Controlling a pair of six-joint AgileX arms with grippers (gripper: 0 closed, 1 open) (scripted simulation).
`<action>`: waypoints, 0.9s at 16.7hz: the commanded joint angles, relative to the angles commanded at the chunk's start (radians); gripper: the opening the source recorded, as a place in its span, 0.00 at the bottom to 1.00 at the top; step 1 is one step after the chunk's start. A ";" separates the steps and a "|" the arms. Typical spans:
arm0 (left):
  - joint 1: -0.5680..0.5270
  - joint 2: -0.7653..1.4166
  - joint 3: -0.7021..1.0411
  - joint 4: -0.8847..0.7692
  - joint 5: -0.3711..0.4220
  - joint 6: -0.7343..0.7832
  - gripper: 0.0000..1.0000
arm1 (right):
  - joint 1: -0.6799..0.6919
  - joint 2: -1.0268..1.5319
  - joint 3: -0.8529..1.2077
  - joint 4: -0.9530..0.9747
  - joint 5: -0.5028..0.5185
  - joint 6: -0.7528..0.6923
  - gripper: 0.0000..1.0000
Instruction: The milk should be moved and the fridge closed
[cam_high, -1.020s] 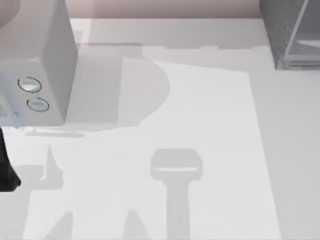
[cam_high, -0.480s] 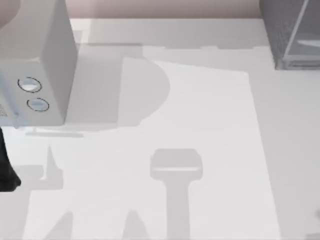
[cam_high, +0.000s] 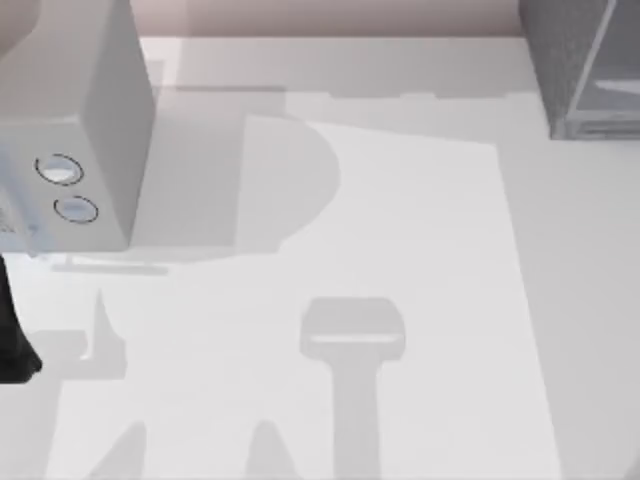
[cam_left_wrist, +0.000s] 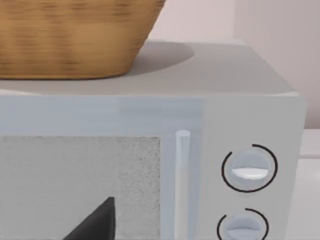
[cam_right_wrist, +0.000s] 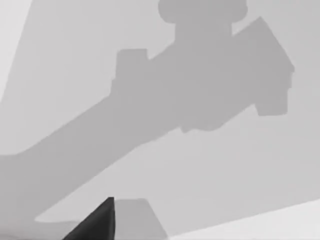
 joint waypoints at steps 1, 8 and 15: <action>0.000 0.000 0.000 0.000 0.000 0.000 1.00 | -0.086 0.099 0.031 -0.002 -0.047 -0.097 1.00; 0.000 0.000 0.000 0.000 0.000 0.000 1.00 | -0.648 0.741 0.221 -0.007 -0.343 -0.725 1.00; 0.000 0.000 0.000 0.000 0.000 0.000 1.00 | -0.966 1.084 0.316 0.001 -0.495 -1.067 1.00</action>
